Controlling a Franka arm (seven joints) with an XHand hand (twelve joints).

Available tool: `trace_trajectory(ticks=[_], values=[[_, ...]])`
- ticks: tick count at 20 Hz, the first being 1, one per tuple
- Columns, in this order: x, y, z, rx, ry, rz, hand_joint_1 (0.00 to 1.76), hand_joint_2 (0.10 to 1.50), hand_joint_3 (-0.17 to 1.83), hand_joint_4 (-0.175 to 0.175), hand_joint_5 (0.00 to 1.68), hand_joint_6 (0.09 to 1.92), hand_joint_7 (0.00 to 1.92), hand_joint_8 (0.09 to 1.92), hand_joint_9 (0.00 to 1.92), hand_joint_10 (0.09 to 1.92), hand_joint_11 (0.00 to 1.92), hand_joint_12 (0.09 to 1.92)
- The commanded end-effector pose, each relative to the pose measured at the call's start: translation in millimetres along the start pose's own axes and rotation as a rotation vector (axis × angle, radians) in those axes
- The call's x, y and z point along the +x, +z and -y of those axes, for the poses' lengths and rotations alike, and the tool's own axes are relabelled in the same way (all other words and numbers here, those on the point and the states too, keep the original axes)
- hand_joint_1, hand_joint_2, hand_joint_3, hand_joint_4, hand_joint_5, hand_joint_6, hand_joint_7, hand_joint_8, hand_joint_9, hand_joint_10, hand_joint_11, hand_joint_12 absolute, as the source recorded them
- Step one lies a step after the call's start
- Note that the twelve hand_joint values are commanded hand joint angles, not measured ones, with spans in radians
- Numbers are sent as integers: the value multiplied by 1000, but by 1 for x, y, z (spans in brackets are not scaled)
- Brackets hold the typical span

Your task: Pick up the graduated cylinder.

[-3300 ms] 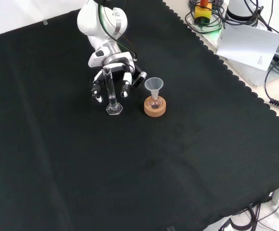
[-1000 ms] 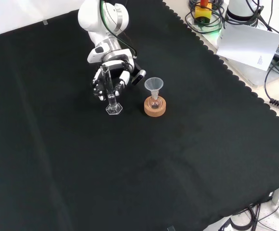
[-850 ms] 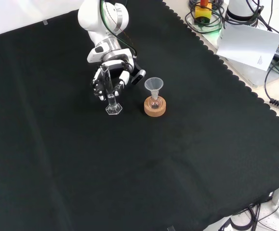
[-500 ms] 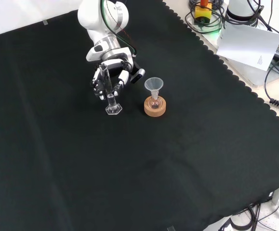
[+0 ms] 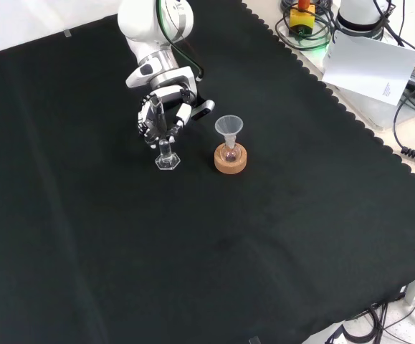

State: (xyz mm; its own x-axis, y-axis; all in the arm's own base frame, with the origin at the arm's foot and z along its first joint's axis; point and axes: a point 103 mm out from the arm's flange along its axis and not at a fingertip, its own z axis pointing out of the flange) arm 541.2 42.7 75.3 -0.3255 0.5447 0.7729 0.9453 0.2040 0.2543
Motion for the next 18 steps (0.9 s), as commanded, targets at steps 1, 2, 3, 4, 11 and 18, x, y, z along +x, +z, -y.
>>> trace_trajectory(ticks=[1,2,3,4,11,18], values=[[0,-1,0,13,1,12,1128,1183,10,-175,846,1196,988,611,1278,168,1108,859],[0,0,0,14,2,12,1128,1183,9,-175,847,1195,989,610,1279,167,1109,859],[0,-1,0,17,2,12,1128,1182,9,-175,848,1193,991,609,1280,166,1110,859],[0,-1,0,19,2,14,1128,1182,8,-175,849,1192,992,608,1281,166,1111,858],[2,-7,-2,30,-1,44,1129,1182,6,-175,852,1188,1006,605,1290,163,1119,858],[11,-27,-8,111,-13,166,1131,1182,0,-175,857,1180,1064,546,1335,146,1157,853]])
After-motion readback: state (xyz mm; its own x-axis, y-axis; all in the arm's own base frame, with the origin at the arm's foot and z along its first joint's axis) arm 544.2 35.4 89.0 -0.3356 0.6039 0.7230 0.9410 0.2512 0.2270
